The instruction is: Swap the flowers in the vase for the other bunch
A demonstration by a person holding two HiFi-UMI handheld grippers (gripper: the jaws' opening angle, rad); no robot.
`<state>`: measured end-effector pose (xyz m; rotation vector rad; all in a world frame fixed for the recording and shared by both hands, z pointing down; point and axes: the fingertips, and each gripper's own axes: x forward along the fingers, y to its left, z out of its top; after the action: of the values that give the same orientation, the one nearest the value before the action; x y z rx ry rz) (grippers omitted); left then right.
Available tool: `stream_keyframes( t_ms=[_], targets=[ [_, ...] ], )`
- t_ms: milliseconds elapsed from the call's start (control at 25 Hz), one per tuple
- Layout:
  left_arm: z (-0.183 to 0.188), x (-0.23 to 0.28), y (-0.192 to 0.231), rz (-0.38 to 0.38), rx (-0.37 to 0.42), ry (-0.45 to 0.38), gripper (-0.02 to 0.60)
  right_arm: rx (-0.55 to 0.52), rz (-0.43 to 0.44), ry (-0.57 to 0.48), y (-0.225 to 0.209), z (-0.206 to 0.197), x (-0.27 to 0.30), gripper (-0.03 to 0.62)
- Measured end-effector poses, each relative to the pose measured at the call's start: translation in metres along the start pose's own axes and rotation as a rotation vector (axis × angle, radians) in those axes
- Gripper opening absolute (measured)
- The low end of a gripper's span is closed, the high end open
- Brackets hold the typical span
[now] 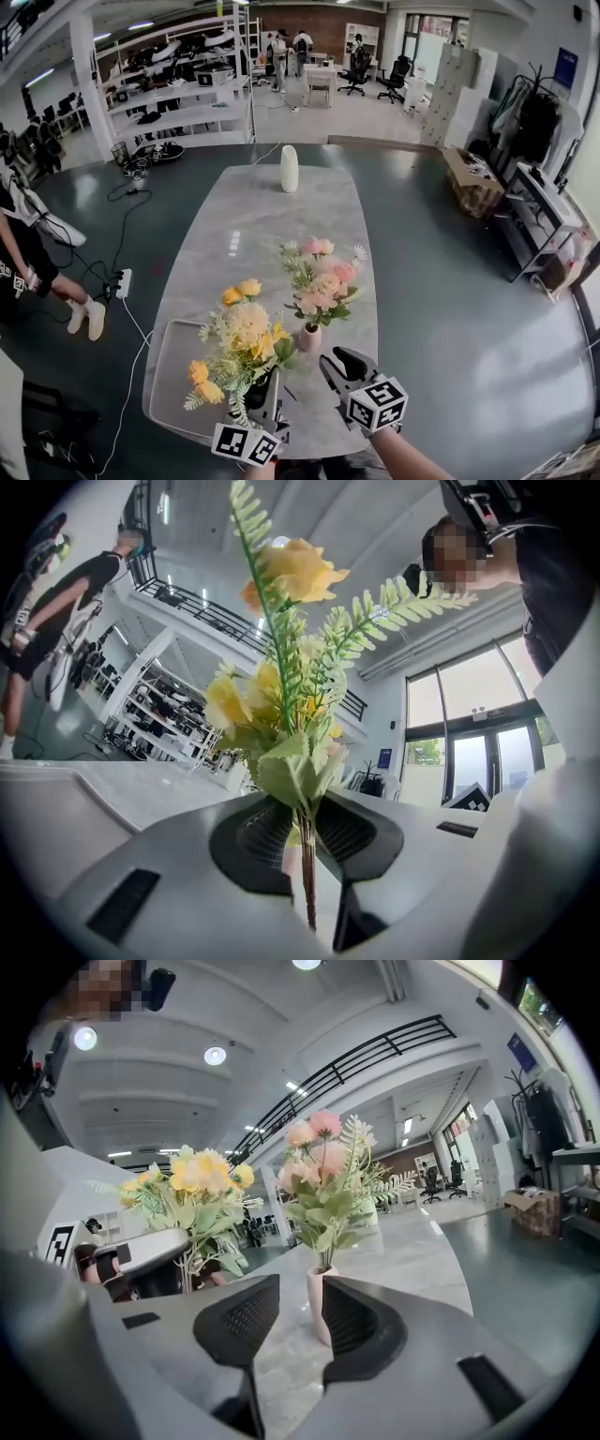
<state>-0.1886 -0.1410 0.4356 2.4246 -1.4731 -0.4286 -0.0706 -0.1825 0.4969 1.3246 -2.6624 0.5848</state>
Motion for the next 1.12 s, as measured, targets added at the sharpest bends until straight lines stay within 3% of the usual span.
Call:
stream_keyframes(
  t_ms=[400,600,1120],
  targets=[
    [-0.01,0.034,0.005,0.063,0.086,-0.013,0.081,-0.011,-0.026,-0.062,-0.029,0.011,0.035,0.166],
    [-0.018,0.052,0.007,0.07,0.144,0.004,0.081,0.014,0.003,-0.087,-0.034,0.021,0.05,0.172],
    [-0.031,0.07,0.017,0.103,0.153,-0.005,0.081,-0.005,0.09,-0.078,-0.029,0.026,0.071,0.172]
  ],
)
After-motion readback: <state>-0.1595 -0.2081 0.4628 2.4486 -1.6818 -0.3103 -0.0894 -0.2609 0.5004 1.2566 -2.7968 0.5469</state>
